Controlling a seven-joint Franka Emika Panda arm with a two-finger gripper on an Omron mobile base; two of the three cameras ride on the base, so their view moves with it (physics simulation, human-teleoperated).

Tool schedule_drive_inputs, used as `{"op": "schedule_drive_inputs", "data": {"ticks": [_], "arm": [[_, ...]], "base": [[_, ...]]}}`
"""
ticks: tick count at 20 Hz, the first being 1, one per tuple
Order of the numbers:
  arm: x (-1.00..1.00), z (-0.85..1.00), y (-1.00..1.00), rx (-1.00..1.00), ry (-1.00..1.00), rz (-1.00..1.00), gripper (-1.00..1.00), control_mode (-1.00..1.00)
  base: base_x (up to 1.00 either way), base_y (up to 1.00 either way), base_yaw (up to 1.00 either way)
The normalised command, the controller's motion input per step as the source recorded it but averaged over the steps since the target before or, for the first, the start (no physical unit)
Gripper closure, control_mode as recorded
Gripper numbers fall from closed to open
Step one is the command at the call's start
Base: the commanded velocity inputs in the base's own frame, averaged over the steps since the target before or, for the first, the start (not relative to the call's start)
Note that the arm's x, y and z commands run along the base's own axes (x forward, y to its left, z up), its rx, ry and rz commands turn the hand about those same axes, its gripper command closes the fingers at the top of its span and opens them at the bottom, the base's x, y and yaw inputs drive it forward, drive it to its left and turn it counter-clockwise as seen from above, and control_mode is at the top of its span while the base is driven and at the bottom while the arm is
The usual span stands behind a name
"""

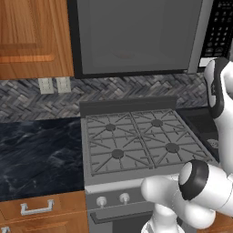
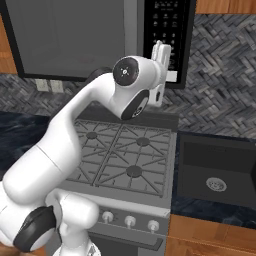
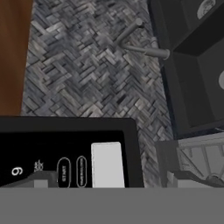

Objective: Transport the steak from the fridge to the microwave and turn on the microwave.

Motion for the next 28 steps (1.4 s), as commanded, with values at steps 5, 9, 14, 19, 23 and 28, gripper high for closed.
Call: {"op": "schedule_drive_inputs", "data": {"ticks": [5, 9, 14, 19, 23, 28], "arm": [[0.12, -0.07, 0.00, 0.00, 0.00, 0.03, -1.00, -1.00], [0.15, -0.01, -0.01, 0.01, 0.00, 0.03, -1.00, -1.00], [0.16, 0.00, -0.03, 0.01, 0.00, 0.03, -1.00, -1.00], [0.15, 0.00, -0.03, 0.01, 0.00, 0.03, -1.00, -1.00], [0.13, -0.01, -0.04, 0.00, 0.02, 0.02, -1.00, -1.00], [0.15, -0.04, -0.02, 0.00, 0.02, 0.01, -1.00, -1.00]], "base": [[0.00, 0.00, 0.00], [0.00, 0.00, 0.00], [0.00, 0.00, 0.00], [0.00, 0.00, 0.00], [0.00, 0.00, 0.00], [0.00, 0.00, 0.00]]}}
